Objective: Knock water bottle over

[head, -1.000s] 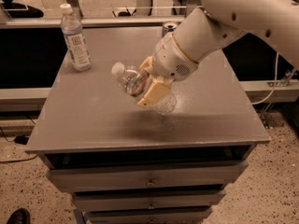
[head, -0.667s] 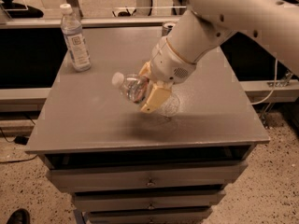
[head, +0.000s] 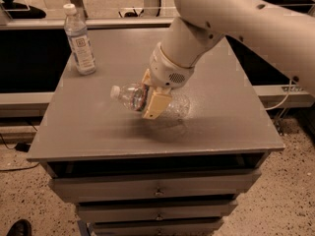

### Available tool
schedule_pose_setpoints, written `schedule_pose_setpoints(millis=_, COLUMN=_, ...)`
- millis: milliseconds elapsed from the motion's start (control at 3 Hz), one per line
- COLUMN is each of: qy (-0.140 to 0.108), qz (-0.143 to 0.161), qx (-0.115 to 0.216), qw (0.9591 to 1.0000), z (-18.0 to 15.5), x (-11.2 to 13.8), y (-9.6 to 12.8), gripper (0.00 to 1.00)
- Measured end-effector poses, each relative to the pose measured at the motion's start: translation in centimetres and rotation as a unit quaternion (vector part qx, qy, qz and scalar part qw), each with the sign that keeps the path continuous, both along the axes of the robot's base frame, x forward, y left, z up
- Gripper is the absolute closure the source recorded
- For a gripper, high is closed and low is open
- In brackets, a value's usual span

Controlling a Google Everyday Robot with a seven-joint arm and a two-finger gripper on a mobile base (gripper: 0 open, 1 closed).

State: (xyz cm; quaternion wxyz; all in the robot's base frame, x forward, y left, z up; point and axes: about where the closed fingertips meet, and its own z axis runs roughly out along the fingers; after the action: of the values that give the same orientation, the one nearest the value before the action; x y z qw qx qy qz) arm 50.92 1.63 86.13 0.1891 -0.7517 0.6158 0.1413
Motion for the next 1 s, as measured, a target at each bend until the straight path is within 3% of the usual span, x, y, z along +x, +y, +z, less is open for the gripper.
schedule_pose_setpoints(millis=667, qy=0.022, qz=-0.074, qx=-0.031, qw=0.9965, z=-2.7, x=1.8, y=0.7, gripper=0.59)
schedule_pose_setpoints(millis=1000, qy=0.03, qz=-0.092, qx=-0.037, qw=0.9946, z=-3.4, x=2.1, y=0.6, gripper=0.35)
